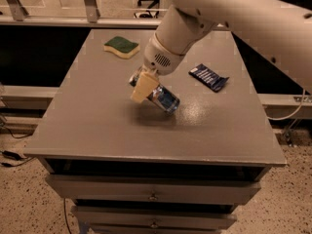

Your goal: Knock redbull can over

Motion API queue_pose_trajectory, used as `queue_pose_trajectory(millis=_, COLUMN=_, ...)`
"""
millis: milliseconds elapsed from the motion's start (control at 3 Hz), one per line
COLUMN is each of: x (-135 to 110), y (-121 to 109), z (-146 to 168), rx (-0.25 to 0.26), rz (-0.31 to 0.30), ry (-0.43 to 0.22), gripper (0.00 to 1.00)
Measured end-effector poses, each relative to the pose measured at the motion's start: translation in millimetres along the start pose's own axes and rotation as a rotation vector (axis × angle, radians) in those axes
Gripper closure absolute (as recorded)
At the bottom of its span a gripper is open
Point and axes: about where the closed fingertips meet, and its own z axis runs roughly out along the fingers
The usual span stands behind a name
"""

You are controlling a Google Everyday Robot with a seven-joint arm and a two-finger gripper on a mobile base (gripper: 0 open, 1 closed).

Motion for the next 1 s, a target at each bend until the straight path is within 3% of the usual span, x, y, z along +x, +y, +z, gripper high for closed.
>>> queue_pose_trajectory(millis=667, x=9.2, y=5.4, z=19.6, rx=0.002, rz=0.043, ry=0.037, gripper=0.22)
queue_pose_trajectory(millis=1000, x=11.3, y=8.1, z=23.7, rx=-0.004, rz=0.056, ry=0.031, gripper=0.01)
